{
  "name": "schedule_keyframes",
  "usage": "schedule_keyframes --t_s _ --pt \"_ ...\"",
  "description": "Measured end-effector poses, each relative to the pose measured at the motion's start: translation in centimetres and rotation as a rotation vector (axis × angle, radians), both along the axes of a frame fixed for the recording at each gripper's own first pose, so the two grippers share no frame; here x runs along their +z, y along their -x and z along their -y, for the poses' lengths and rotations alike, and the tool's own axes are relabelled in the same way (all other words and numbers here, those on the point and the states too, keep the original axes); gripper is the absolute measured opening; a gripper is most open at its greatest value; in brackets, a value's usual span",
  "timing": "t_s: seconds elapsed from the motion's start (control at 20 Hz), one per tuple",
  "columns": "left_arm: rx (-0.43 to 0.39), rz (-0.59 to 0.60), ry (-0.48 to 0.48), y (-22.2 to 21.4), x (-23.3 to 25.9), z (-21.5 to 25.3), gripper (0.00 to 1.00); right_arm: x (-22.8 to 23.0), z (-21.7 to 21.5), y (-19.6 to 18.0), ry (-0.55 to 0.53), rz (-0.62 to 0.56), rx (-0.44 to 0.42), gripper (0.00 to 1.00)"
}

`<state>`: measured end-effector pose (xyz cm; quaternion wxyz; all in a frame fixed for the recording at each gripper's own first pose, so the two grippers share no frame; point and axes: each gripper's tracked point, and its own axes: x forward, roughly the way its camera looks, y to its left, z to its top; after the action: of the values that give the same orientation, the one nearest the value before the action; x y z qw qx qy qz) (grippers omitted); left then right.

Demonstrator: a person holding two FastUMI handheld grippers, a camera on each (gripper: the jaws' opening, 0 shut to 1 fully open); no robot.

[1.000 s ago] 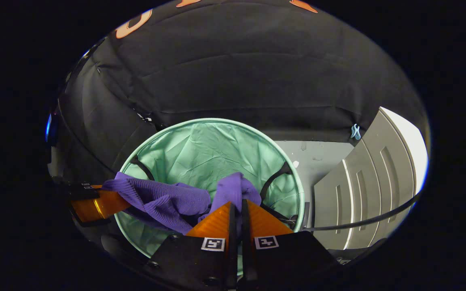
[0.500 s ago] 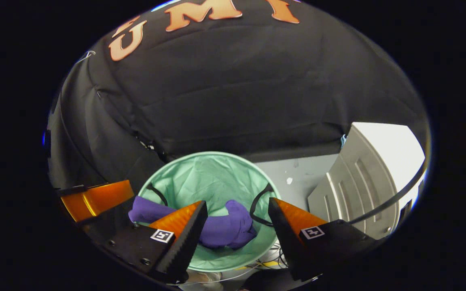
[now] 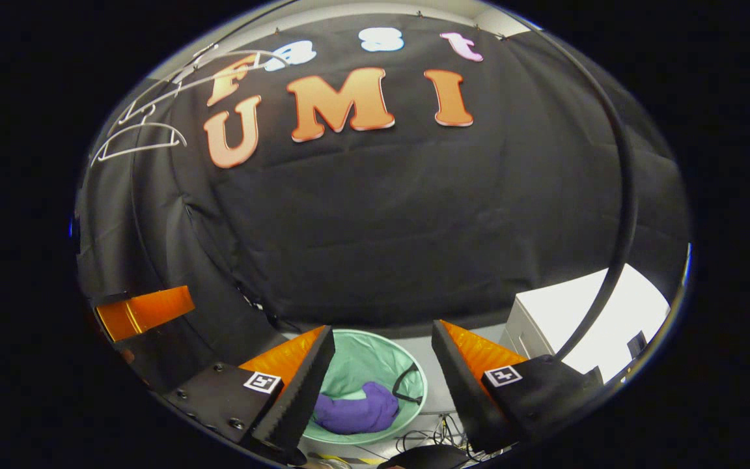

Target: Grasp the clothes on the hanger with both hands and then place them into the laundry hamper below.

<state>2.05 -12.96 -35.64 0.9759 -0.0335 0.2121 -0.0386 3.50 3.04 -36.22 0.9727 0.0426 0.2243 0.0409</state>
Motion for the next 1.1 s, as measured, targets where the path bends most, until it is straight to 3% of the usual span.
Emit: schedule_keyframes --t_s 0.4,1.1 --pt "0.012 0.189 -0.046 3.2 3.4 -1.5 0.95 5.4 0.3 2.8 -0.004 0.123 -0.012 0.98" --pt "0.006 0.185 -0.034 2.8 3.5 -1.3 0.95 6.6 1.9 3.1 -0.023 0.18 -0.047 0.98"
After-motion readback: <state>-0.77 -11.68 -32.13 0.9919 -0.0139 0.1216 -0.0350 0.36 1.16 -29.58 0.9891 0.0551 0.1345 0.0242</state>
